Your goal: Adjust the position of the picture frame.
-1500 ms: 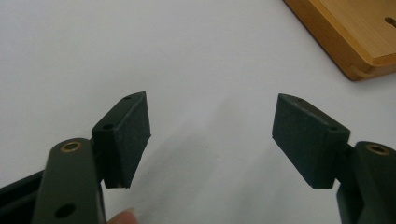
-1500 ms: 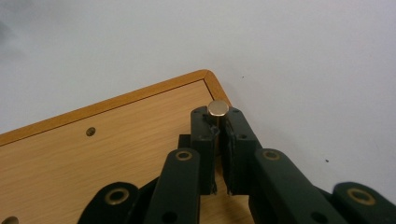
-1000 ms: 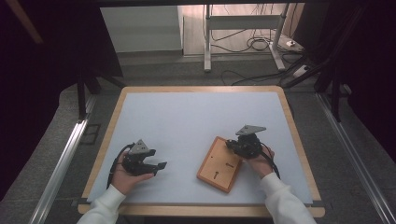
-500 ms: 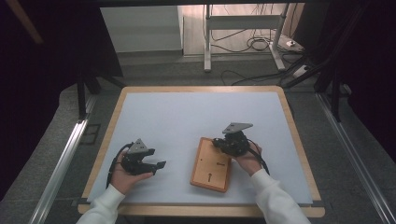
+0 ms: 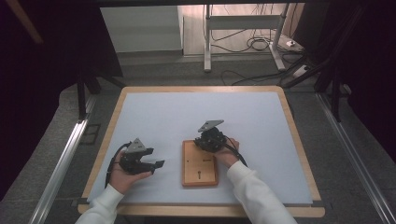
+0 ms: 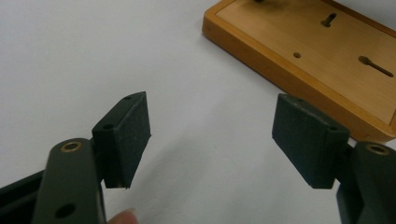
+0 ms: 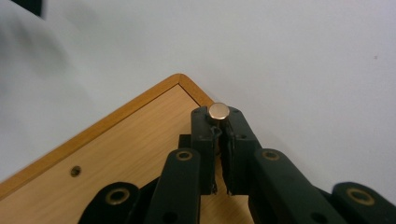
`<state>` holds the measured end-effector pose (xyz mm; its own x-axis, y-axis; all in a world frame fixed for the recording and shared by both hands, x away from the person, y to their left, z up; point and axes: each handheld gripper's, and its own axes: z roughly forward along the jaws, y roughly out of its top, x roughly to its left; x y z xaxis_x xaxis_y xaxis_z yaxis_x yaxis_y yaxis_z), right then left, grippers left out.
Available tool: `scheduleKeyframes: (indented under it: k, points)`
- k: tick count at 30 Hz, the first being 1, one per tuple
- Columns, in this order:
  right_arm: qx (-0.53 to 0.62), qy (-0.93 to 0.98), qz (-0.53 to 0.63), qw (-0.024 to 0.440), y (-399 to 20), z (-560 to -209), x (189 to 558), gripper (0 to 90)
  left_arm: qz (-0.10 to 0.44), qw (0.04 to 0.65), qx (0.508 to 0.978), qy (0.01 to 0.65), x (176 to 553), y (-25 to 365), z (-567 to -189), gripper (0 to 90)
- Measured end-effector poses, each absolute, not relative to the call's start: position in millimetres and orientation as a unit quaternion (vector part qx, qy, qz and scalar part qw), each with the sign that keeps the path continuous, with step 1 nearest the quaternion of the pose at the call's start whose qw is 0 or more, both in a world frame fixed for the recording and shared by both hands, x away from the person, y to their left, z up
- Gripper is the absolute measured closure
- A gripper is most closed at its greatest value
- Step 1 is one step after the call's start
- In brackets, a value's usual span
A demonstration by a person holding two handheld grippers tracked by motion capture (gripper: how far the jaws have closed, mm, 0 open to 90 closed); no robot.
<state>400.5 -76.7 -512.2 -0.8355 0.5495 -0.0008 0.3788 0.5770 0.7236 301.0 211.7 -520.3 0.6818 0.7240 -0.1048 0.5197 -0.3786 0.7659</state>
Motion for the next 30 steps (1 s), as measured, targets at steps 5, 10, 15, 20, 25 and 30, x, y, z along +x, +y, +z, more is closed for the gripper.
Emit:
scheduleKeyframes:
  k: [5,10,15,20,25,30]
  points:
    - [0.271,0.878,0.378,0.117,-81.1,-511.9,402.0,84.8,0.124,0.407,0.823,0.376,300.9,210.4,-520.8,27.4]
    - [0.277,0.873,0.385,0.114,-84.8,-513.4,403.2,83.0,0.125,0.406,0.823,0.377,300.9,209.6,-521.0,27.3]
    - [0.275,0.86,0.412,0.12,-95.7,-501.9,394.1,58.3,0.126,0.406,0.823,0.376,300.2,209.2,-520.7,27.2]
    - [0.286,0.851,0.423,0.123,-122.2,-489.3,375.0,45.9,0.125,0.402,0.827,0.372,301.1,207.7,-521.6,27.1]
    - [0.306,0.847,0.418,0.117,-148.0,-489.5,355.5,40.3,0.126,0.406,0.824,0.374,300.4,206.4,-520.8,26.7]
    - [0.312,0.848,0.414,0.108,-171.1,-495.0,335.6,48.2,0.126,0.405,0.826,0.371,300.1,205.7,-520.8,26.7]
